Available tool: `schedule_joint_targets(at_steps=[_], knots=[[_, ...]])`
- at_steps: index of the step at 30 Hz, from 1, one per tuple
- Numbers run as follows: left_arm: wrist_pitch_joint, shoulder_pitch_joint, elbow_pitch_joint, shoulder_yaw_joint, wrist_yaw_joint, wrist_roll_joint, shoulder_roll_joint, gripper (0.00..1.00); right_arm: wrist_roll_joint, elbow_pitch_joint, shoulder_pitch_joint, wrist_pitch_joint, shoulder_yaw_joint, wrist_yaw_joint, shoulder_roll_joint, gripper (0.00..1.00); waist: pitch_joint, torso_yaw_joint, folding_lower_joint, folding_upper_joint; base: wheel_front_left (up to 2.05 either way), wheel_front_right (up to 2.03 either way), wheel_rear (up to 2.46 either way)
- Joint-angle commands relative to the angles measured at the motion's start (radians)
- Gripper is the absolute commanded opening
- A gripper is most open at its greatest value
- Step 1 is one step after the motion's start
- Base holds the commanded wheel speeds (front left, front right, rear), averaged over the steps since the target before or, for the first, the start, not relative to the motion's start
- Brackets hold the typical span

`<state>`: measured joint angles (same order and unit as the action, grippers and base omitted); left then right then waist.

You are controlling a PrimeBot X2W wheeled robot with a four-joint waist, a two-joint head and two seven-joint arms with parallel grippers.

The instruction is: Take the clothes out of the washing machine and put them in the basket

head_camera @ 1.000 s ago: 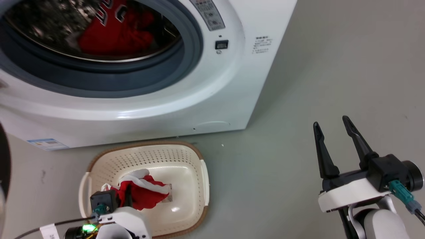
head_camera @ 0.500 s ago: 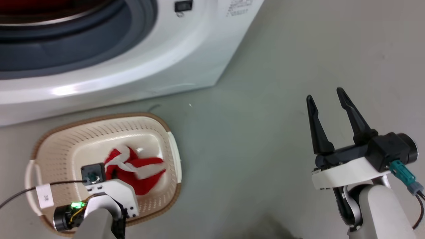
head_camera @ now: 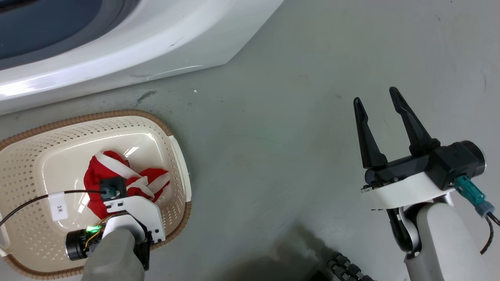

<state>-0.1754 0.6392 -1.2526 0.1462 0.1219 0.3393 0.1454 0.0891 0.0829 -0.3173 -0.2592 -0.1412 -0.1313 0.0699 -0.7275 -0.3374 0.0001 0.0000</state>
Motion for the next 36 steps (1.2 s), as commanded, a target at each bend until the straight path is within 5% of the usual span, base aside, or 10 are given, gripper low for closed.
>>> schedule_joint_targets(at_steps=[1,3,6,7,21,36], knots=[[0.005,0.013,-0.008,0.0,0.002,0.004,-0.004,0.0,0.007,0.004,-0.019,-0.006,-0.002,0.001,0.001,1.0,0.003,0.001,-0.0001,0.0,0.0,0.0,0.0],[0.012,0.013,-0.015,0.004,0.001,0.006,-0.011,0.02,0.008,0.012,-0.019,-0.006,-0.002,0.001,0.001,1.0,0.015,0.002,-0.0001,0.0,0.0,0.0,0.0],[0.023,-0.003,-0.023,0.009,-0.005,0.01,-0.018,0.88,0.005,0.017,-0.018,-0.007,0.003,0.001,0.001,1.0,0.046,0.006,-0.0001,0.0,0.0,0.0,0.0],[0.024,-0.012,-0.025,0.01,-0.007,0.012,-0.02,1.0,0.003,0.018,-0.013,-0.007,0.005,0.001,0.0,1.0,0.061,0.009,-0.0001,0.0,0.0,0.0,0.0],[-0.089,-0.153,0.031,-0.012,-0.053,0.061,-0.079,1.0,-0.048,0.03,0.096,0.002,0.045,0.001,-0.006,1.0,0.334,0.137,-0.0001,0.0,0.0,0.0,0.0],[-0.09,-0.394,0.597,-0.086,-0.033,-0.048,-0.095,1.0,-0.093,-0.059,0.228,0.091,0.088,0.001,-0.015,1.0,0.497,0.269,-0.0001,0.0,0.0,0.0,0.0]])
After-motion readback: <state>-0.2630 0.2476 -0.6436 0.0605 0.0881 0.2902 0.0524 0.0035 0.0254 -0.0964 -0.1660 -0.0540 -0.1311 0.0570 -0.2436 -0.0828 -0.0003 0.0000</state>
